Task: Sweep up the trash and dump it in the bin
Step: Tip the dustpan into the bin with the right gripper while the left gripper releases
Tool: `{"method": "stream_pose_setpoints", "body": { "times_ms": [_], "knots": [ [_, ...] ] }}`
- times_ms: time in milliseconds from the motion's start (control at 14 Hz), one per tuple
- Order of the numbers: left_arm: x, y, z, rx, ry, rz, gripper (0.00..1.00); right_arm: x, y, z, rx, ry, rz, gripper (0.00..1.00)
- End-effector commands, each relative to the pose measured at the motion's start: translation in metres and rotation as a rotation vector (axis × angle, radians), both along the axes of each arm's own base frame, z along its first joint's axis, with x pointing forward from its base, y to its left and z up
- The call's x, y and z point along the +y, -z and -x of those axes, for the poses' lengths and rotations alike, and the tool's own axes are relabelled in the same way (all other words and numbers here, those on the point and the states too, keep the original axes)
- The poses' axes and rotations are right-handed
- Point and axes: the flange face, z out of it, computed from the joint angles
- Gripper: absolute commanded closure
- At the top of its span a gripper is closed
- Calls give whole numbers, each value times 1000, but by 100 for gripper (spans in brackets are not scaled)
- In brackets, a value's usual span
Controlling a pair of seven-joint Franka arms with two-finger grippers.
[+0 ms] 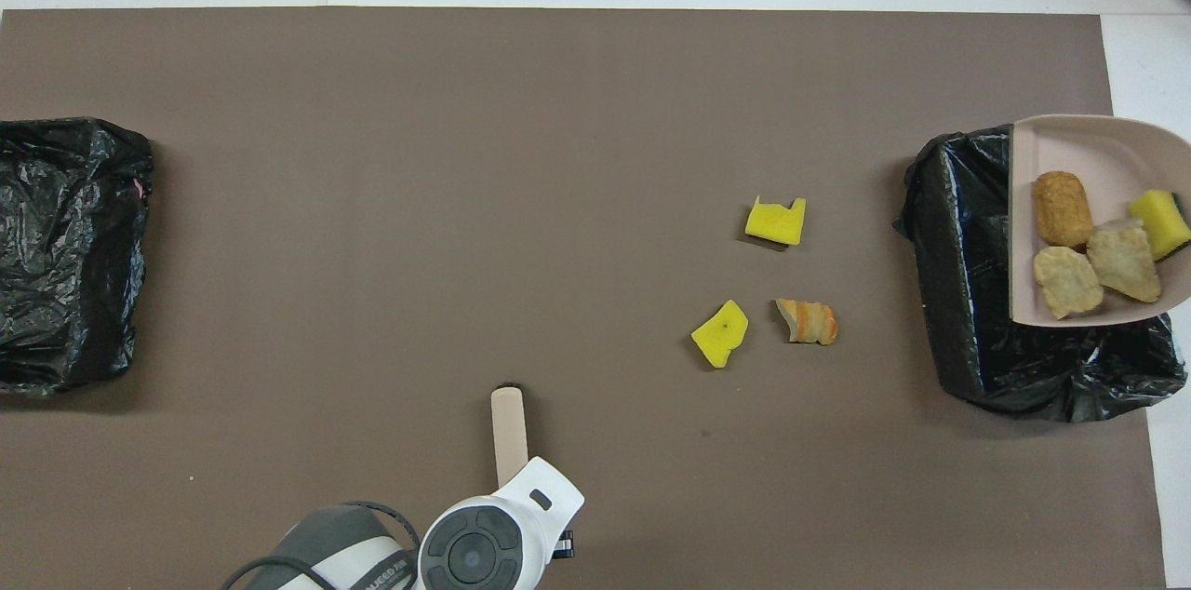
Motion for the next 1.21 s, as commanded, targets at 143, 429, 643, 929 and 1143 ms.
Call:
{"method": "stream_pose_setpoints", "body": {
  "times_ms": [143,429,643,929,1143],
  "knots": [
    [-2,1,-6,7,-3,13,0,29,-5,-12,63,-2,329,100],
    [4,-15,-45,-10,-3,42,0,59,11,-17,145,-82,482,100],
    [27,-57,-98,-22,31,85,0,70,2,-19,202,-108,566,100],
    [67,-125,-155,-101,111,74,0,72,-28,-4,195,-89,564,100],
    [97,-170,-189,-168,155,60,0,82,-36,4,179,-27,395,100]
  ]
}}
